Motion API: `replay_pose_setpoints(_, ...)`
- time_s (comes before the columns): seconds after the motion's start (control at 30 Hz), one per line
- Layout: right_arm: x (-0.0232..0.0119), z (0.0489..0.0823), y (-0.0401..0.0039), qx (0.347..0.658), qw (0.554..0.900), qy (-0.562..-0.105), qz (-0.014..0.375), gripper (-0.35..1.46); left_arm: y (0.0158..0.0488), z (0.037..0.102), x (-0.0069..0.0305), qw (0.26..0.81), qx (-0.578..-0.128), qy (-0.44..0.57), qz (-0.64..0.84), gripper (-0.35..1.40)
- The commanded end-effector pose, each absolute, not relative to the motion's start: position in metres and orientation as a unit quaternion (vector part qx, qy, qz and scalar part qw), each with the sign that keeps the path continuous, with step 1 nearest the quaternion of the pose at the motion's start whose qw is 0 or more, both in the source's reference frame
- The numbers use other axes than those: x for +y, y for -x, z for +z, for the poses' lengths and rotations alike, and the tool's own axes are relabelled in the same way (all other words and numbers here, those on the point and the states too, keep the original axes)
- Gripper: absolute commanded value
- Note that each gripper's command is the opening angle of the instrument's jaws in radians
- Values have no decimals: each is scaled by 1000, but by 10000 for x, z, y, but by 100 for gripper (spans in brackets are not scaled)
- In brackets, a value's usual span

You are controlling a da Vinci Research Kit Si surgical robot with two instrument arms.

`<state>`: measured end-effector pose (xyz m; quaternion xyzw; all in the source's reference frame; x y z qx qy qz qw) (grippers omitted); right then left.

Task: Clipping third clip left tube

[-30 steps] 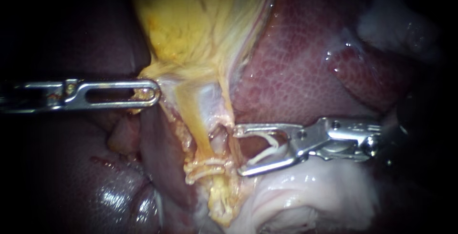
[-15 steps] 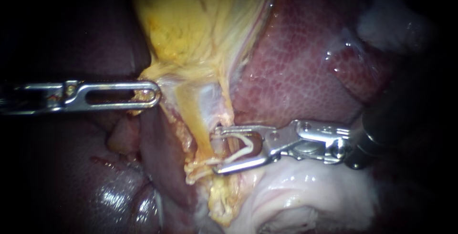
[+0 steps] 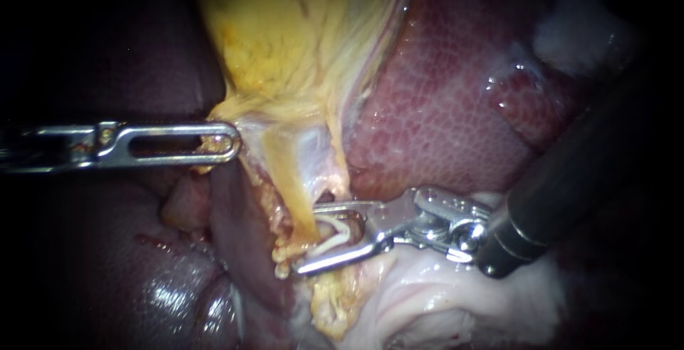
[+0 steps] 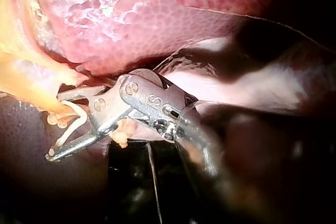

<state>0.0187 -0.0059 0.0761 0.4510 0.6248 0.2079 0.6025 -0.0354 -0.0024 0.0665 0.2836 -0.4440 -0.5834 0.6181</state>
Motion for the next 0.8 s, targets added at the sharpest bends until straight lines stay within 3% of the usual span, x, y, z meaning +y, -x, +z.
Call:
replay_pose_setpoints(0.03, -59, 760, -188, 626, 597, -456, 207, 59, 354, 666, -24, 618, -444, -284, -583, -35)
replay_pose_setpoints(0.33, -54, 760, -207, 633, 566, -482, 215, 57, 355, 668, -24, 618, -444, -283, -583, -35)
replay_pose_setpoints(0.8, -9, 751, -202, 644, 550, -471, 248, 46, 359, 671, -28, 618, -445, -280, -585, -35)
